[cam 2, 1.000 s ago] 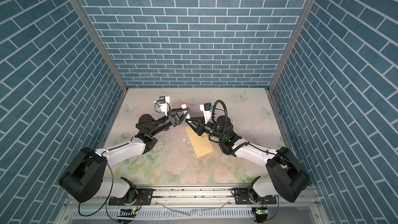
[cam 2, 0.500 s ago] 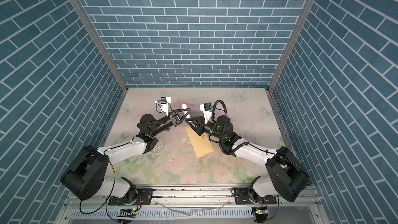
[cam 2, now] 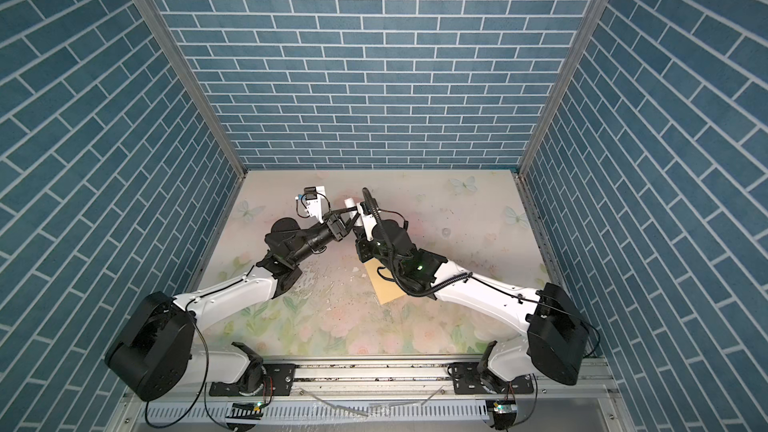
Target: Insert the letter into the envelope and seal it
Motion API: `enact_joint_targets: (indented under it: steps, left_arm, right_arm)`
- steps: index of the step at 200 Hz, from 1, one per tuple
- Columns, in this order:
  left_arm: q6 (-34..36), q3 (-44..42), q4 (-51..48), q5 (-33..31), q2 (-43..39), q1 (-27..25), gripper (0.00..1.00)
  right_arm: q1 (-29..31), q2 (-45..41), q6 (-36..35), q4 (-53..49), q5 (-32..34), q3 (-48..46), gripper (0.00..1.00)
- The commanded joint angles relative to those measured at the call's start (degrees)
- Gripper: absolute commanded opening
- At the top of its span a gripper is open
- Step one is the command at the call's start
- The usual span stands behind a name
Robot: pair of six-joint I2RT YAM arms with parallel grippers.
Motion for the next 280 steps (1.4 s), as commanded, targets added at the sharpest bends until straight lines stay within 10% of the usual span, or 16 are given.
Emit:
enact_joint_targets:
  steps: [1,44,57,102,134,188,280]
  left_arm:
    - [2.55,0.63,-4.31,-0.33,-0.07,-1.23,0.0]
    - [2.36,0.98,-4.78,-1.03,0.03,-1.47,0.0]
    - [2.37,0.96,-4.9,-1.04,-0.18,-1.48,0.0]
    - [0.43,2.0,-5.84,0.07,-1.37,-1.24,0.0]
    - [-1.98,2.08,-4.47,1.38,-1.69,-1.19,0.0]
    - [-3.48,3.44,-3.43,2.26,-2.08,-1.19,0.0]
    - [-4.03,3.44,-3.1,2.57,-1.86,-1.19,0.0]
  right_arm:
    - [1.75,3.4,-10.18,-3.16,20.65,5.11,0.0]
    - [2.82,4.18,-10.73,-2.67,19.41,5.35,0.0]
    - [2.22,2.02,-9.85,-1.46,15.1,3.11,0.14]
    - [-8.31,-10.37,3.58,7.28,-20.0,-10.38,0.69]
    - [-14.99,-14.37,12.42,19.71,-38.25,-19.1,0.82]
    - [-19.98,-7.93,25.63,35.48,-54.09,-21.63,0.8]
    - [-21.08,0.4,33.57,47.03,-57.76,-19.49,0.49]
